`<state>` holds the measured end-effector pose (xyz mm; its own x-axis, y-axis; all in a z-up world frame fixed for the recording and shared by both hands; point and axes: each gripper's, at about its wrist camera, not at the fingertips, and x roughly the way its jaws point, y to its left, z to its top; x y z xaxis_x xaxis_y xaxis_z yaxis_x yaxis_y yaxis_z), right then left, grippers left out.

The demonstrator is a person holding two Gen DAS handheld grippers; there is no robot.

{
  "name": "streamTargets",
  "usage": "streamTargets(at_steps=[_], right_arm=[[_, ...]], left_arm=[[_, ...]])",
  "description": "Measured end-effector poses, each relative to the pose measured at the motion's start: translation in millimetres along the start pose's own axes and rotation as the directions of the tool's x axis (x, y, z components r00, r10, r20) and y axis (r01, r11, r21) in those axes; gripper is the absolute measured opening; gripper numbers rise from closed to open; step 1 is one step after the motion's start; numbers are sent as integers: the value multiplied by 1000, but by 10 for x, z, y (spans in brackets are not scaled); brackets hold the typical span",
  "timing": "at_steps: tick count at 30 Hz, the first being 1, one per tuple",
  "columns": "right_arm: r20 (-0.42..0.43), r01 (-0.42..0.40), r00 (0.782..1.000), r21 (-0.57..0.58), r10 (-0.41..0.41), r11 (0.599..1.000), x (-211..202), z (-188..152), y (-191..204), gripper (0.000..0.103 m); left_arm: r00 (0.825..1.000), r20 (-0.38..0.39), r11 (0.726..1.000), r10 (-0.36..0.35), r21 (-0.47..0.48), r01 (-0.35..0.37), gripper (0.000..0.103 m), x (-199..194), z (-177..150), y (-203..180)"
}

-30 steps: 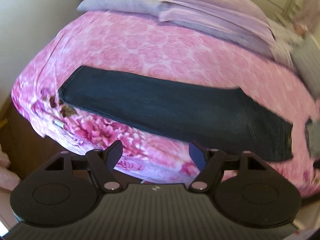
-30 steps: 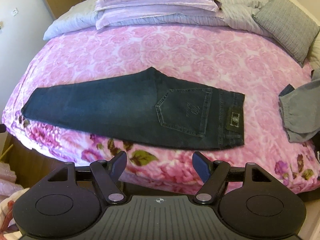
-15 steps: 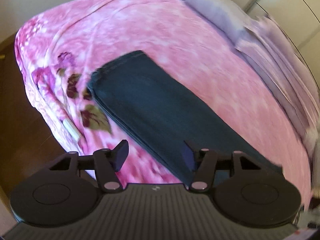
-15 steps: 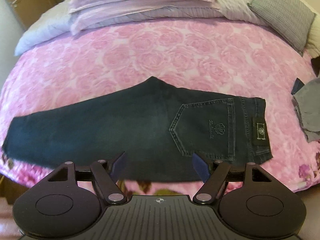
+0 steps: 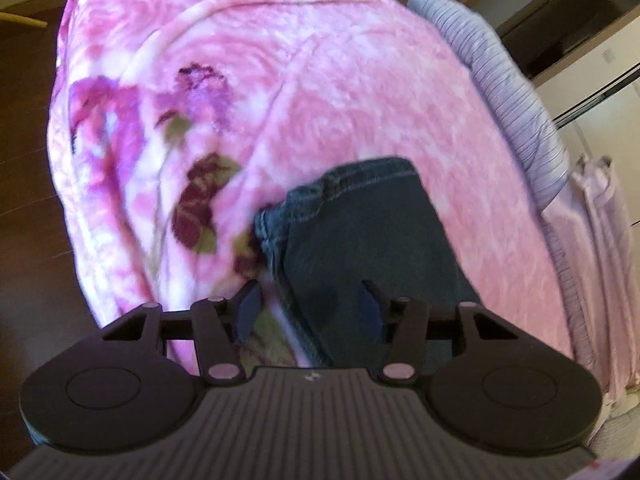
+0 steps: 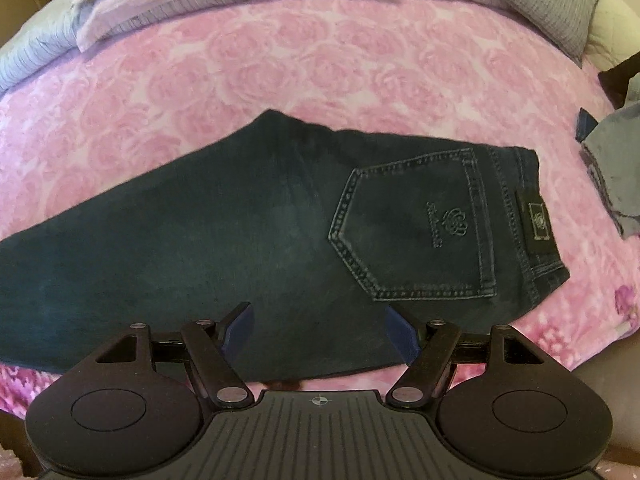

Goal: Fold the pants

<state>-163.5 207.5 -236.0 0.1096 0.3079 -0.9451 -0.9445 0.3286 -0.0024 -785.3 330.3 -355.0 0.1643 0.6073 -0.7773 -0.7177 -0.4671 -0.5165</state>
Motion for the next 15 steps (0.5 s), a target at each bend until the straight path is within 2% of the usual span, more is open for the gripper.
streamTargets(at_steps=[6,8,12,15], right_arm=[[-13,-5,1000,-1,5,1000,138,-59,133,69],[-10,-7,1000,-10,7,1000,164,-69,175,69],[-4,-11,1000,-18,11,1000,216,-90,197,69],[-2,-14,1000,-8,14,1000,231,-117,150,69]], left_arm=[[995,60,995,-74,-67,78,42,123,95,96],[995,68,995,-79,-55,83,41,153,108,73],[996,81,999,-48,-18,49,21,174,99,69],[996,81,999,-31,-7,31,15,158,98,90]])
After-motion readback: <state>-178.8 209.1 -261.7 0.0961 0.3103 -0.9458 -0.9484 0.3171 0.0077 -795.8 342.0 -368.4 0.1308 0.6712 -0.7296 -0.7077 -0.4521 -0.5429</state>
